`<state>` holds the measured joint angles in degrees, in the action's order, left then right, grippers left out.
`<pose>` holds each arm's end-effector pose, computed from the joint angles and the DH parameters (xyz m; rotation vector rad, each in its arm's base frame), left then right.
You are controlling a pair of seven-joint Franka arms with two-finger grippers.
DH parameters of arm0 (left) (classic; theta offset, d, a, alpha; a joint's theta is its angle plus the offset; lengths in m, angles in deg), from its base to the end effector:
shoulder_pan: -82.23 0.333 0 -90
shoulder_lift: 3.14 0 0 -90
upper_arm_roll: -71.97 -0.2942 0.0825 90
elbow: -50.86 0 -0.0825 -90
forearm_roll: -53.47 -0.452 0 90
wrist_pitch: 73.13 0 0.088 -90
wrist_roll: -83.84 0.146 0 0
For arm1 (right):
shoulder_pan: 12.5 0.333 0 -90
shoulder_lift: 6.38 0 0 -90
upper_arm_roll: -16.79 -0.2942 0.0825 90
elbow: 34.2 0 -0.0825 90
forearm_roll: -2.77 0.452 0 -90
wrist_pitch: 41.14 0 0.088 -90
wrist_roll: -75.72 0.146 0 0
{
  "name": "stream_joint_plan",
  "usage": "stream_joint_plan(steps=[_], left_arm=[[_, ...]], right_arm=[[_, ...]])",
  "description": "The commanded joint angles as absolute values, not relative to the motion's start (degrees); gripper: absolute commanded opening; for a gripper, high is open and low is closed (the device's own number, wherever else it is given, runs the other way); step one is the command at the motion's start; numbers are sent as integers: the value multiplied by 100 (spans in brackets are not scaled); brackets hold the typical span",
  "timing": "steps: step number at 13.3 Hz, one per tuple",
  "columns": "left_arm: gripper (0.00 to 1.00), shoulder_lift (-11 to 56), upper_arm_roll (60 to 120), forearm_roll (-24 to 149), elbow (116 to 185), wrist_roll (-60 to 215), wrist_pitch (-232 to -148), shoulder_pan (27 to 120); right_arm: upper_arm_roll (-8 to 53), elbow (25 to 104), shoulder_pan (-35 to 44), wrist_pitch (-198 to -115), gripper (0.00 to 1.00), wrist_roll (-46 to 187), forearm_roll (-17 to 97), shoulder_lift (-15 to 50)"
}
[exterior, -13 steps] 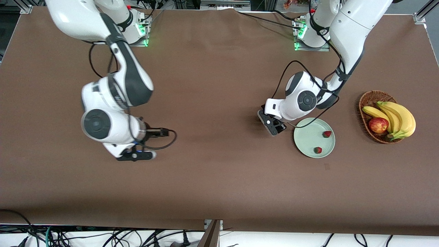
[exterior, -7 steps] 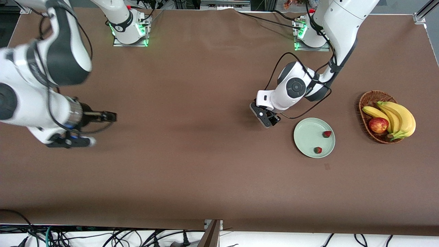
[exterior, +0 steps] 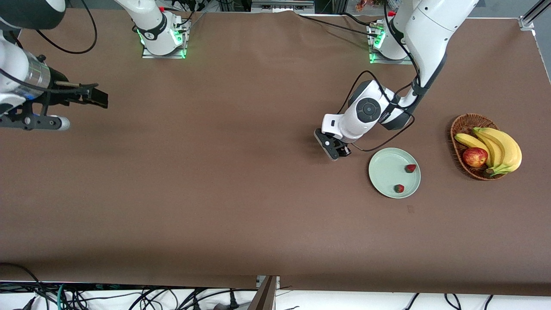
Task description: Collect all strawberries into plate
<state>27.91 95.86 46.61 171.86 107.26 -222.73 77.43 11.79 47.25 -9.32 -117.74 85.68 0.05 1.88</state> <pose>0.5161 -0.3116 0.0614 2.6545 -1.3798 0.0060 0.6231 0.0787 0.5353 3.0524 -0.0553 -0.3372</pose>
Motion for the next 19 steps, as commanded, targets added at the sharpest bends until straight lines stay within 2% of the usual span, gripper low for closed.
stream_joint_plan(steps=[1, 2, 4, 7, 8, 12, 15, 16, 17, 18, 19], left_arm=[[0, 2745, 9578, 4477, 17023, 10739, -22263, 7853], [0, 2606, 9596, 4477, 17004, 10740, -22219, 7924], [0, 2237, 9613, 4486, 16926, 10827, -21529, 8125], [0, 2173, 9605, 4504, 15953, 11834, -19720, 8380], [0, 2217, 9605, 4547, 15723, 12273, -19410, 8538], [0, 2603, 9570, 4486, 15589, 14172, -19371, 9188], [7, 2885, 9561, 4477, 15729, 14904, -19836, 9436], [15, 2894, 9561, 4477, 15747, 14914, -19854, 9436], [74, 2885, 9561, 4486, 15747, 14923, -19846, 9453], [100, 2877, 9570, 4530, 15713, 14914, -19837, 9454], [100, 2868, 9587, 4608, 15669, 14862, -19820, 9523]], right_arm=[[1055, 5202, -1021, -11814, 100, 8425, -4, -285], [1090, 5185, -1021, -11892, 100, 8302, 5, -382], [1151, 5018, -1039, -11997, 100, 8108, -21, -470], [1195, 4947, -1039, -12007, 100, 8073, -13, -540], [1187, 4930, -1039, -11981, 100, 7986, -30, -558], [1230, 4921, -1039, -11963, 100, 7721, -39, -497], [1283, 4912, -1021, -11954, 100, 7782, -4, -462], [1283, 4912, -1021, -11963, 100, 7782, -4, -453], [1283, 4921, -1030, -11963, 100, 7765, 5, -453], [1283, 4912, -1039, -11980, 100, 7739, -4, -444], [1283, 4912, -1039, -11972, 100, 7721, -30, -409]])
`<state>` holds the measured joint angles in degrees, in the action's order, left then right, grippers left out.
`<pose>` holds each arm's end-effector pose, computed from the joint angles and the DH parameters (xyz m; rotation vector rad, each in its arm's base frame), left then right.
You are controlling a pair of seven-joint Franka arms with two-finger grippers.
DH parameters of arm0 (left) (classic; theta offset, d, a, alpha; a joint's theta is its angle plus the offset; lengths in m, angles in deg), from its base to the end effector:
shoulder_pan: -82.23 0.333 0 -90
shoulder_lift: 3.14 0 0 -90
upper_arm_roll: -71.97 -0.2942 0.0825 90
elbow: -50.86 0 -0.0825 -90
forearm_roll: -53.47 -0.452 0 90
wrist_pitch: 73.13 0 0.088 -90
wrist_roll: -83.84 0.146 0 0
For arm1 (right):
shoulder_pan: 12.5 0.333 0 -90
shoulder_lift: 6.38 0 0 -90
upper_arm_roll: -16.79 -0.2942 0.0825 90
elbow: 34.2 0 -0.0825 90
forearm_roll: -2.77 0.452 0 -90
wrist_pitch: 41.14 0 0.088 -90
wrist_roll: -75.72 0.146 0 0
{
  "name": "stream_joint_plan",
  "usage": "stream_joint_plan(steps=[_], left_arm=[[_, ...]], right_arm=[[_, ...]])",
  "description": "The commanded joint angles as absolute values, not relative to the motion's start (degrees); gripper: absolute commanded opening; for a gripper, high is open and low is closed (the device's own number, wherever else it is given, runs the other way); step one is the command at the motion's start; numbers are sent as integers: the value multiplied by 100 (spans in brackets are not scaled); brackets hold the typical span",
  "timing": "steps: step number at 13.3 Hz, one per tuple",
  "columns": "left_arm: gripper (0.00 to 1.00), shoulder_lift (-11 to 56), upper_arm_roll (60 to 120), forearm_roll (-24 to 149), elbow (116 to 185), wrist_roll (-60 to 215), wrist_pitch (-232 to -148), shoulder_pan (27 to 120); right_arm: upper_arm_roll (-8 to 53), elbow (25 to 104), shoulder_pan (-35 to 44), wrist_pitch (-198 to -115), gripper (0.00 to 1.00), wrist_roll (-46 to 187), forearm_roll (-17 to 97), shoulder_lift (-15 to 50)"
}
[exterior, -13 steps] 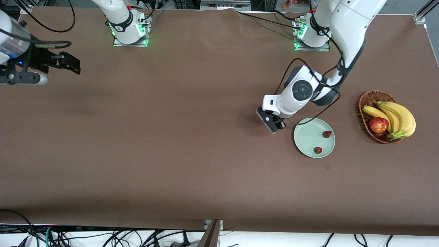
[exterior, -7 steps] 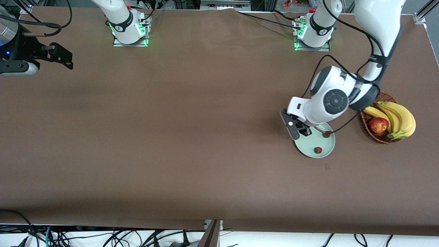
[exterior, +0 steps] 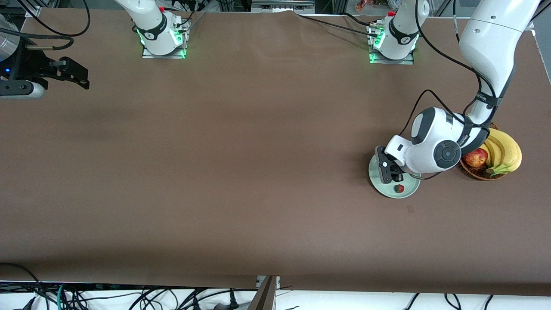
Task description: Collect all strawberries into plate
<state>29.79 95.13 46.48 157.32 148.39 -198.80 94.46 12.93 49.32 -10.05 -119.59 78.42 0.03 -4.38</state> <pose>0.6354 -0.1245 0.1109 2.2839 -1.8477 -0.1618 0.6035 0.0584 0.5862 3.0803 0.0869 -0.1842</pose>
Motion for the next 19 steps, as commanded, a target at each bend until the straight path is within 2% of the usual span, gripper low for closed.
stream_joint_plan(steps=[1, 4, 8, 10, 11, 12, 13, 14, 15, 19], left_arm=[[100, 2833, 9622, 4862, 15599, 14844, -19767, 9559], [100, 2675, 9762, 5627, 15117, 14145, -18961, 9463], [100, 2569, 10149, 5576, 14124, 11931, -17310, 9419], [100, 2491, 10132, 5593, 13780, 11628, -16990, 9418], [100, 2246, 10045, 5637, 13761, 11418, -16972, 9384], [100, 1931, 9809, 5655, 13822, 11164, -16963, 9296], [100, 1571, 9302, 5655, 13883, 10718, -16937, 8808], [100, 1306, 8445, 5707, 13936, 10374, -16815, 8168], [100, 1129, 7983, 5847, 13989, 10101, -16805, 7727], [100, 532, 7882, 5778, 14199, 8833, -16596, 7661]], right_arm=[[1292, 4912, -1048, -11980, 100, 7712, -21, -400], [1292, 4912, -1056, -12016, 100, 7712, -21, -392], [1292, 4912, -1039, -12007, 100, 7712, -21, -392], [1292, 4912, -1048, -12016, 100, 7712, -13, -383], [1292, 4912, -1030, -12016, 100, 7712, -13, -374], [1283, 4912, -1021, -12016, 100, 7721, -13, -374], [1283, 4912, -1021, -12016, 100, 7721, -13, -374], [1283, 4912, -1021, -12016, 100, 7721, -21, -374], [1283, 4903, -1030, -12016, 100, 7721, -21, -374], [1283, 4903, -1013, -12025, 100, 7721, -30, -365]])
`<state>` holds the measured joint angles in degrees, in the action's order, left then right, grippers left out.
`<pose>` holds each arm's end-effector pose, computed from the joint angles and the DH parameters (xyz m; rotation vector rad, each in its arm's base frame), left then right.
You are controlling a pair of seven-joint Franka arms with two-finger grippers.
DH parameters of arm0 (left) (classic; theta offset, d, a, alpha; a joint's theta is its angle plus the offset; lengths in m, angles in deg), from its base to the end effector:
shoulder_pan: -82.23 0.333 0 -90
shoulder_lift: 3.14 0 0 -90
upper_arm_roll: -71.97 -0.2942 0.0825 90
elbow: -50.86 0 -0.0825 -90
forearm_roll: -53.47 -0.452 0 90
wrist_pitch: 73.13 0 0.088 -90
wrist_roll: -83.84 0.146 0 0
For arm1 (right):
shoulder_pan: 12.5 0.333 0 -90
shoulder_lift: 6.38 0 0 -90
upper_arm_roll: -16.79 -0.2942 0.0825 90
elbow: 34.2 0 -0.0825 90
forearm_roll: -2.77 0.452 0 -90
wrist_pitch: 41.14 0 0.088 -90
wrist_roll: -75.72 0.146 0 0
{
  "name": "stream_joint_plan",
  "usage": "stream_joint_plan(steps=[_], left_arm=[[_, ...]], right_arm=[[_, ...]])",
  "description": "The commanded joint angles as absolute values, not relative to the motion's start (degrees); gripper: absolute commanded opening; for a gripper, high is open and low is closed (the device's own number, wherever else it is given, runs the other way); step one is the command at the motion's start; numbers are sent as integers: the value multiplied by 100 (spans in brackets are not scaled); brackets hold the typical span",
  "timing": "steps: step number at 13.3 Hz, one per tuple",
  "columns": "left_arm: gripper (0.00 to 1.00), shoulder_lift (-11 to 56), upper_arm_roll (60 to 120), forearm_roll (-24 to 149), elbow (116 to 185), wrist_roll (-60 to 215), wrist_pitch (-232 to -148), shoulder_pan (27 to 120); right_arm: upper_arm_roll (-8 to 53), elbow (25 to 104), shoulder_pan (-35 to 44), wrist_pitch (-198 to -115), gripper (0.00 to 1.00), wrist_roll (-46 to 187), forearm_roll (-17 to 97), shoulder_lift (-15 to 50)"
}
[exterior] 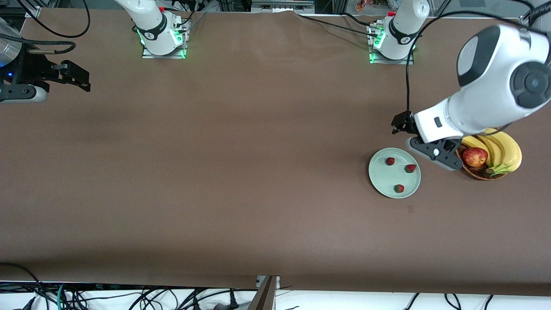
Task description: Collect all strawberries into plate
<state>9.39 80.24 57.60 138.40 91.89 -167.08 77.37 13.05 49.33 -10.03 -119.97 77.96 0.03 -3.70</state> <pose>0.6570 -0.1574 0.4520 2.9900 -0.5428 -0.1659 0.6075 0.0576 0.5793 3.0803 0.0973 -0.1930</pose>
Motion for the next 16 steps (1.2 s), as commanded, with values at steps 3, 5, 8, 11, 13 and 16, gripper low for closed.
stream_joint_plan(steps=[3, 5, 8, 11, 13, 16], left_arm=[[100, 381, 7935, 5286, 13955, 8278, -15909, 7651], [100, 232, 7944, 5286, 13840, 8209, -15785, 7730], [100, -67, 7996, 5382, 14155, 8261, -16179, 8416], [100, -585, 7891, 5365, 14744, 8200, -16602, 8364], [100, -586, 7515, 5356, 14745, 8200, -16594, 8050], [100, -577, 7407, 5409, 14754, 8253, -16559, 7898]], right_arm=[[1283, 4903, -1013, -12025, 100, 7721, -30, -365], [1283, 4903, -1012, -12025, 100, 7721, -39, -365], [1283, 4903, -1012, -12025, 100, 7730, -39, -365], [1283, 4868, -1030, -12025, 100, 7721, -39, -356], [1283, 4816, -1030, -12042, 100, 7721, -30, -304], [1283, 4675, -1039, -12016, 100, 7712, -39, -207]])
